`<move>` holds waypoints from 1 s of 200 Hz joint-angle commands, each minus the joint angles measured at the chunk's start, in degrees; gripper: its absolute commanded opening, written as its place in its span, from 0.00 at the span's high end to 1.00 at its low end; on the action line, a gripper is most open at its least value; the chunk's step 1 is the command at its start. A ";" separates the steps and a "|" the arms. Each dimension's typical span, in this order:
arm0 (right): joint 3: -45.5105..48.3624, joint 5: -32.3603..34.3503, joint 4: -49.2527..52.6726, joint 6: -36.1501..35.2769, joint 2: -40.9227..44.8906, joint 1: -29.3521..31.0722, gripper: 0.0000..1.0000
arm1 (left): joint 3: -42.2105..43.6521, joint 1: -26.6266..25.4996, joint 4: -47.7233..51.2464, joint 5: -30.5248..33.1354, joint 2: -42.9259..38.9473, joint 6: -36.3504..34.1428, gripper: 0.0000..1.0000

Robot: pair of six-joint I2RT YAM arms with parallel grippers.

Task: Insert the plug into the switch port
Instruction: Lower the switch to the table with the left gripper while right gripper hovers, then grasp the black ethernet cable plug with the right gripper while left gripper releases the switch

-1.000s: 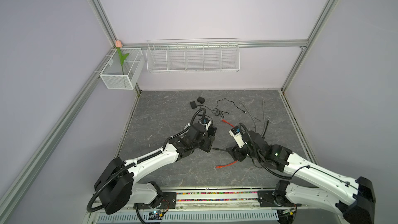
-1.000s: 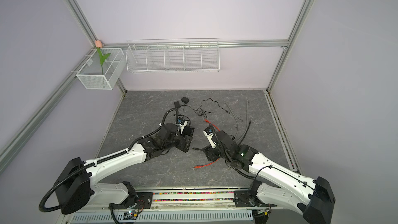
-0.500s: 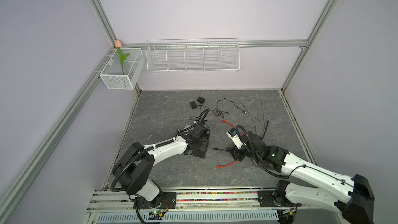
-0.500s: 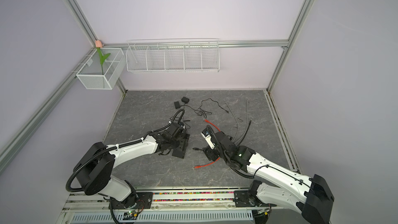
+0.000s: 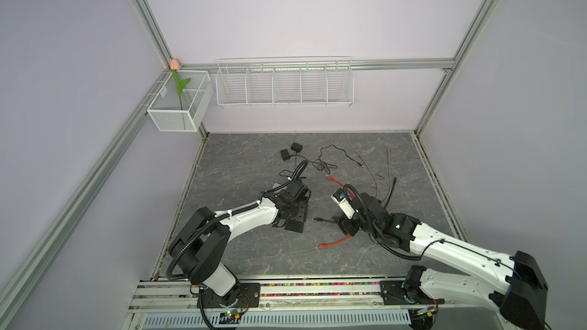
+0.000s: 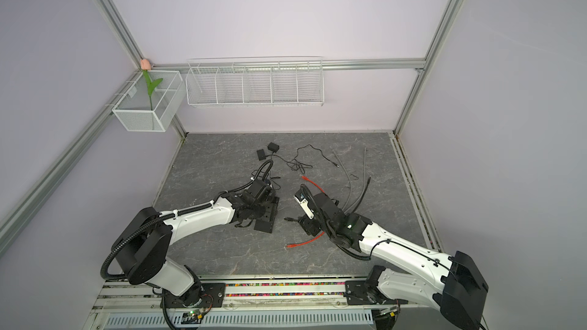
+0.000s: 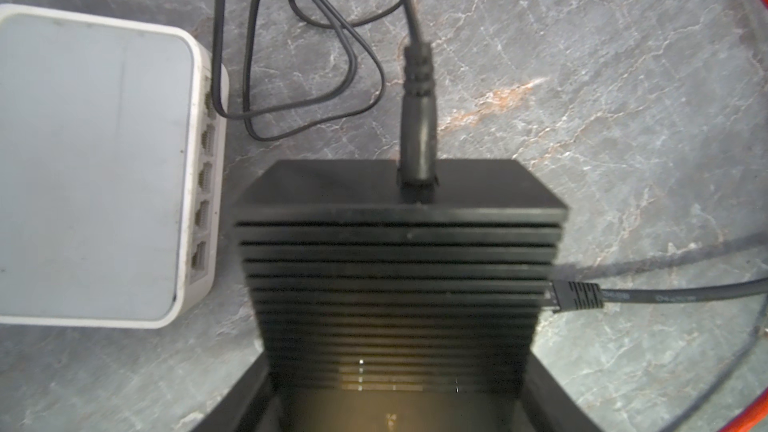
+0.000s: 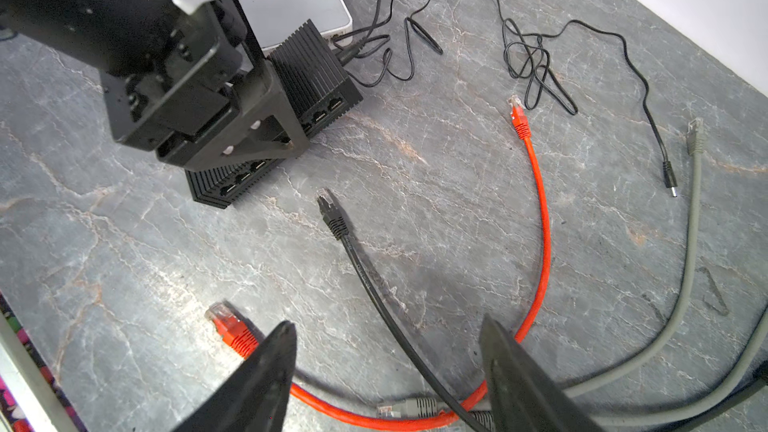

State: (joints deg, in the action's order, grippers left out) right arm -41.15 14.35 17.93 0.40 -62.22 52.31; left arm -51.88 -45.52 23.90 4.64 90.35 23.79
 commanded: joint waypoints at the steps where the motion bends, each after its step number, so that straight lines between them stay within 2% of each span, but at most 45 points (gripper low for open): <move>1: -0.57 0.50 -0.36 -0.80 -0.37 -0.17 0.27 | -1.34 -0.01 0.45 -0.10 1.54 1.32 0.64; 27: -1.71 0.72 1.21 -0.67 -0.45 -0.18 0.27 | -0.77 -0.01 0.05 0.21 1.75 1.93 0.63; 37: -1.74 0.77 1.22 -0.84 -0.45 -0.13 0.27 | -0.69 0.00 0.01 0.45 1.76 2.11 0.59; 43: -1.77 0.77 1.10 -0.87 -0.52 -0.19 0.27 | -0.63 -0.01 0.06 0.54 1.81 2.20 0.52; 48: -1.71 0.93 0.98 -0.99 -0.62 -0.12 0.27 | -0.61 -0.01 0.08 0.61 1.89 2.15 0.50; 182: -0.78 2.77 -2.73 -1.81 -2.48 -0.16 0.26 | -2.57 -0.01 2.84 4.23 6.29 1.57 0.44; 186: -0.84 2.79 -2.74 -1.73 -2.47 -0.19 0.26 | -2.61 -0.01 2.83 4.31 6.25 1.61 0.41; 190: -0.86 2.76 -2.66 -1.72 -2.47 -0.14 0.26 | -2.61 -0.01 2.74 4.32 6.19 1.61 0.32; 194: -0.87 2.63 -2.64 -1.75 -2.55 -0.18 0.26 | -2.61 0.00 2.74 4.31 6.18 1.62 0.29; 197: -0.95 2.69 -2.57 -1.73 -2.56 -0.19 0.26 | -2.61 -0.01 2.81 4.32 6.09 1.61 0.19; 200: -0.99 2.68 -2.56 -1.72 -2.56 -0.17 0.26 | -2.61 -0.01 2.82 4.52 6.03 1.61 0.16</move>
State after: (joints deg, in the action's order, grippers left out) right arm -41.67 16.25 16.60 -0.47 -64.34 52.31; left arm -54.50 -45.67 24.56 6.48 95.07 24.84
